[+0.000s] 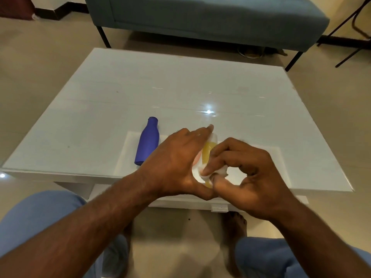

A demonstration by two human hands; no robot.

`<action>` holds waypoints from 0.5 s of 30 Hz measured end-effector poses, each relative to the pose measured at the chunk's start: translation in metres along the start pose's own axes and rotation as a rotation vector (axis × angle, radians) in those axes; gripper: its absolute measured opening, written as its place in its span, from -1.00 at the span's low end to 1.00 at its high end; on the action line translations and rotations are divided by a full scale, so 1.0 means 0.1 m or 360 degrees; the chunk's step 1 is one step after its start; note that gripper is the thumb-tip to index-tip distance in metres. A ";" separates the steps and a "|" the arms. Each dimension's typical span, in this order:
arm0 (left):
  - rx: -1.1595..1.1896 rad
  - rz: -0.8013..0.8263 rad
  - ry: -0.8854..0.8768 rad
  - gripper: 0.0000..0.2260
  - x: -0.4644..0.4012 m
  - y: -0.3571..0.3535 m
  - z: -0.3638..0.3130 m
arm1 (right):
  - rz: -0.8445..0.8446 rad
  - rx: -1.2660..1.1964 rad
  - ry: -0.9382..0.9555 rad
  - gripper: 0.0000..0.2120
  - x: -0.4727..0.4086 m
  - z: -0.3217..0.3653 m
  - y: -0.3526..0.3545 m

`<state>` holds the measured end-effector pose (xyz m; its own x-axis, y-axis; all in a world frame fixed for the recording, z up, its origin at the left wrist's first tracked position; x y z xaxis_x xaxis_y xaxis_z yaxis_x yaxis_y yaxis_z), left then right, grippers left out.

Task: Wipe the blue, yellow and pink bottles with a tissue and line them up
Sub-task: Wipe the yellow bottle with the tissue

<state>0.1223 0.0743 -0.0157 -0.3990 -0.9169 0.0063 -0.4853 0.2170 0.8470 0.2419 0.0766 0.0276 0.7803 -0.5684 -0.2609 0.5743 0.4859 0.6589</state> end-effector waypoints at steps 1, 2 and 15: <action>-0.0089 0.0000 -0.0027 0.06 0.00 0.00 -0.02 | 0.0014 0.0043 0.0007 -0.83 0.00 0.01 -0.01; -0.0168 0.0023 -0.0037 0.06 -0.01 0.00 -0.05 | -0.0008 0.0066 -0.0008 -0.82 -0.01 -0.01 0.01; 0.0290 -0.0039 0.0026 0.19 0.02 0.04 0.06 | -0.0102 -0.0004 0.0043 -0.84 0.00 0.00 0.04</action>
<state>0.1152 0.0754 -0.0158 -0.3737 -0.9275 -0.0032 -0.6282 0.2506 0.7366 0.2444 0.0785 0.0304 0.7483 -0.5801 -0.3217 0.6238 0.4506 0.6386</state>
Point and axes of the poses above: each hand's wrist, its own x-axis away from the middle knuckle, its own y-axis out of the back of the hand, z = x × y, the point moved 9 cm from there along -x, towards the middle knuckle, and after that the axes turned 13 degrees about z, right-handed, at the moved point
